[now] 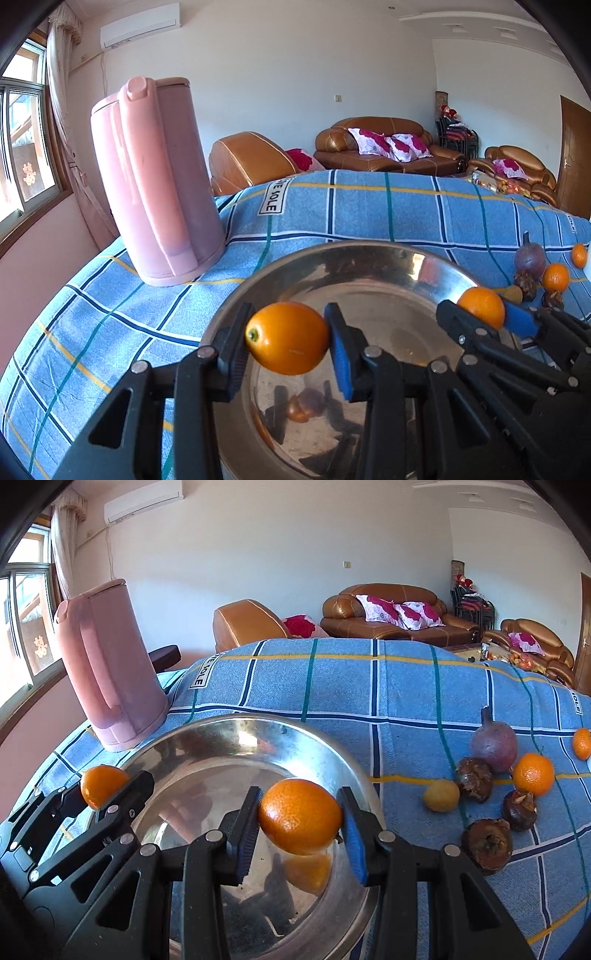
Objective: Organize fruits
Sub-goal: 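Carry both fruits over the steel bowl and open both grippers, then withdraw both grippers from the bowl toward the remaining fruits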
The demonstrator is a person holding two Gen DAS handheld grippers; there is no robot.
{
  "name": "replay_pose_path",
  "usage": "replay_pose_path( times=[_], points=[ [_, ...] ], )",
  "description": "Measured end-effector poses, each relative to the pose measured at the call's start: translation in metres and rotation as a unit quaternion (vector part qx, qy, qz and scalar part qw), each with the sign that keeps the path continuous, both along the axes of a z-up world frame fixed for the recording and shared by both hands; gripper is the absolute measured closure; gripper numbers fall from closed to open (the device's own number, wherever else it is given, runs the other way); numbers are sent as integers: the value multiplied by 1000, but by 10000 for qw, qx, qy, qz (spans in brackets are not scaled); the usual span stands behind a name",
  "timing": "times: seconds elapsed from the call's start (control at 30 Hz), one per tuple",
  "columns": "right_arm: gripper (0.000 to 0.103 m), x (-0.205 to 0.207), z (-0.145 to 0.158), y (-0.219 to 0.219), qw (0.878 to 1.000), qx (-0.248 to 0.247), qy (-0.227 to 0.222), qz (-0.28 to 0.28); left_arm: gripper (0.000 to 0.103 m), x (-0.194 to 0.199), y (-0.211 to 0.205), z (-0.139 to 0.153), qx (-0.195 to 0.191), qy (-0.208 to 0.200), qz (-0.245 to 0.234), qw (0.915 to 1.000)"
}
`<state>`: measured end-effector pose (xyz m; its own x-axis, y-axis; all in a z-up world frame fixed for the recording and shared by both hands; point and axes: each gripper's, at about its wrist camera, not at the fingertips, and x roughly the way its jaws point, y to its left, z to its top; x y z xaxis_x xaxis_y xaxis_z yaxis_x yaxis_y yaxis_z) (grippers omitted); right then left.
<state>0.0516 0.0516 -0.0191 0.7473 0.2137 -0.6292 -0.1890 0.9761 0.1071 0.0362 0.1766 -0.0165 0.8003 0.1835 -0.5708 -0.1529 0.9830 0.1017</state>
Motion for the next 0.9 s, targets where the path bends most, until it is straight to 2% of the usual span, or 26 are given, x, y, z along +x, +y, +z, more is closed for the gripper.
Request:
replay_pose_path(
  times=[0.23, 0.3, 0.47, 0.53, 0.57, 0.6, 0.67, 0.7, 0.9],
  points=[
    [59, 1, -1, 2, 9999, -2, 69, 89, 61, 4, 3, -2, -105, 129, 38, 9999],
    [58, 0, 0, 2, 10000, -16, 31, 67, 55, 3, 3, -1, -73, 78, 76, 9999],
    [56, -7, 5, -12, 9995, 226, -185, -133, 23, -2, 13, 3, -263, -98, 315, 9991],
    [48, -14, 10, -22, 9979, 463, -393, -243, 13, -5, 16, 4, -356, -202, 376, 9985],
    [42, -18, 12, -28, 9964, 589, -510, -333, 4, -7, 17, 6, -421, -264, 421, 9979],
    [34, -21, 14, -34, 9950, 680, -609, -408, 0, -8, 20, 7, -506, -331, 471, 9971],
    [21, -27, 19, -43, 9920, 726, -844, -596, 0, -10, 24, 8, -704, -421, 427, 9957],
    [19, -30, 22, -45, 9905, 682, -974, -697, 0, -11, 24, 8, -775, -425, 387, 9953],
    [19, -45, 37, -52, 9770, 102, -1682, -1308, 0, -11, 13, 7, -576, -428, 260, 9971]
  ],
)
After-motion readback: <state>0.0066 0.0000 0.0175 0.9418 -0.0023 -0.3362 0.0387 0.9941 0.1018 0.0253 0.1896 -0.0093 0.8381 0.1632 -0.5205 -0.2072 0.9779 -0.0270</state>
